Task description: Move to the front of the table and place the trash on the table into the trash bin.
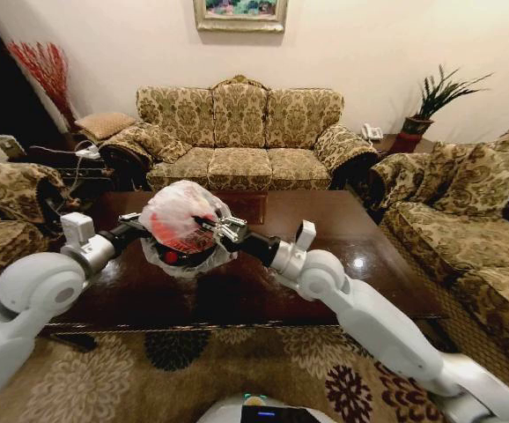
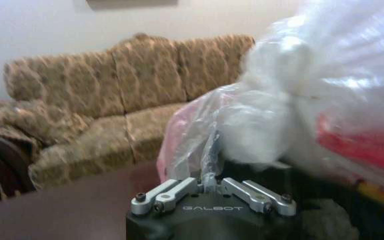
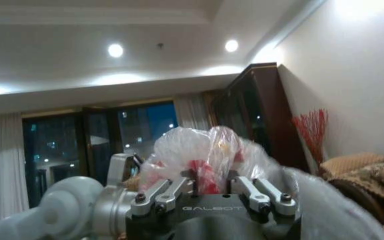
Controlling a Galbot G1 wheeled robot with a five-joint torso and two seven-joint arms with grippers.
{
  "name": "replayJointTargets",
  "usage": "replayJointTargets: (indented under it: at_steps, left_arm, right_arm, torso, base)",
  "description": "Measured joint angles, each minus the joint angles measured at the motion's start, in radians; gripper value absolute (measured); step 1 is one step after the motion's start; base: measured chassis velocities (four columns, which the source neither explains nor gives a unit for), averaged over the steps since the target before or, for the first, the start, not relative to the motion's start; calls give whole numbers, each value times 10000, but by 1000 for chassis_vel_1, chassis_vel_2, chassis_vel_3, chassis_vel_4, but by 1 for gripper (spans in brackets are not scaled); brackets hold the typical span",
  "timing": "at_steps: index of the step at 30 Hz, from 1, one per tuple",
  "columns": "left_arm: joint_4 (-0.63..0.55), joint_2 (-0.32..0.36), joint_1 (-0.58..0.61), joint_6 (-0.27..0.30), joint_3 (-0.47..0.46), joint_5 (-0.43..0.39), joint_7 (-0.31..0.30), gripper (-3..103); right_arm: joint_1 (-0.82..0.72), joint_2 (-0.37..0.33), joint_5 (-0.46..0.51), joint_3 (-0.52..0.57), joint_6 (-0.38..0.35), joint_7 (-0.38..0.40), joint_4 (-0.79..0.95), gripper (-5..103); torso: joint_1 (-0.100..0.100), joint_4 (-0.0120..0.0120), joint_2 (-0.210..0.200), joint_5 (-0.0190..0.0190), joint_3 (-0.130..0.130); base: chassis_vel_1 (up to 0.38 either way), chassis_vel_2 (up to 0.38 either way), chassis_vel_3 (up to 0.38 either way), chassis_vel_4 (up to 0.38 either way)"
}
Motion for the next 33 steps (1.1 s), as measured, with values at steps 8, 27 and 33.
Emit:
replayJointTargets:
  at_steps: [8, 27, 33]
  left_arm:
    - [-88, 442, -81, 594, -81, -470, -327, 0]
    - [272, 1425, -37, 1050, -227, -1698, -466, 0]
    - [936, 1589, -154, 1091, -485, -1661, -536, 0]
  right_arm:
    - [-149, -91, -24, 125, 104, -217, 92, 57]
    - [-1112, -453, -287, 1826, 464, 97, 709, 100]
    - [-1937, -760, -1492, 3102, 617, 2268, 997, 100]
  torso:
    - [0, -2, 0, 0, 0]
    - [0, -1, 0, 0, 0]
    - [0, -1, 0, 0, 0]
  base:
    - [0, 0, 0, 0]
    - [0, 0, 0, 0]
    - [0, 0, 0, 0]
